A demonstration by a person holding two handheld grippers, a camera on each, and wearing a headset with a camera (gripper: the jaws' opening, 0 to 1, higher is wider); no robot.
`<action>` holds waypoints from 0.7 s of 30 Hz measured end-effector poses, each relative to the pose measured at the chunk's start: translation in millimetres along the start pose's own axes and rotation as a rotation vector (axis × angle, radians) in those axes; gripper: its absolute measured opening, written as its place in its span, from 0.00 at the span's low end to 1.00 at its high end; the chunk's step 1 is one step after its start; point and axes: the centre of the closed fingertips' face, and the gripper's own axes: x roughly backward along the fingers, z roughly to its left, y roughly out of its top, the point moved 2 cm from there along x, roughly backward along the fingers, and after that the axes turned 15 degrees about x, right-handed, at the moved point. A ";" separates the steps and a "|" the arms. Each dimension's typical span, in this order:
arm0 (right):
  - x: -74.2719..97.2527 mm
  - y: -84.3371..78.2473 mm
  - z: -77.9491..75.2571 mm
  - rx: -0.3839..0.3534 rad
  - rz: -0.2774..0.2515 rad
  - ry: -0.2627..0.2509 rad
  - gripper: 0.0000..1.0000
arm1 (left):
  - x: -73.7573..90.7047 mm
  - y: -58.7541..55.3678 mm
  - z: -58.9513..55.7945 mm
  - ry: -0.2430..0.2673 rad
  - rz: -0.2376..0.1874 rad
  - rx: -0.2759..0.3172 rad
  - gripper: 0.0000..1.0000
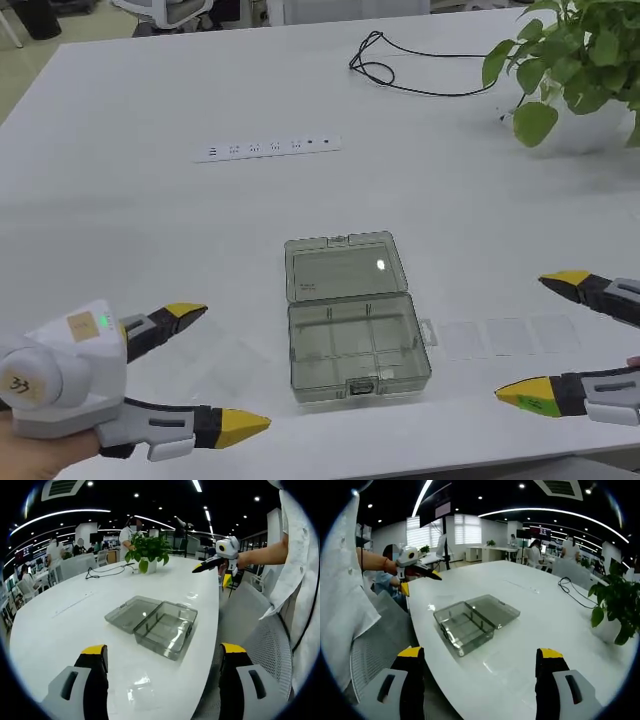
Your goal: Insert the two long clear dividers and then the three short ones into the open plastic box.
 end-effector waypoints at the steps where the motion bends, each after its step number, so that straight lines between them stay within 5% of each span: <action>1: 0.0 -0.1 0.1 0.001 0.000 0.000 0.92 | -0.2 0.1 -0.1 0.000 0.001 0.000 0.94; 21: -1.7 -1.2 0.2 -0.009 -0.001 -0.001 0.92 | -1.9 -1.1 1.6 -0.008 0.011 0.000 0.93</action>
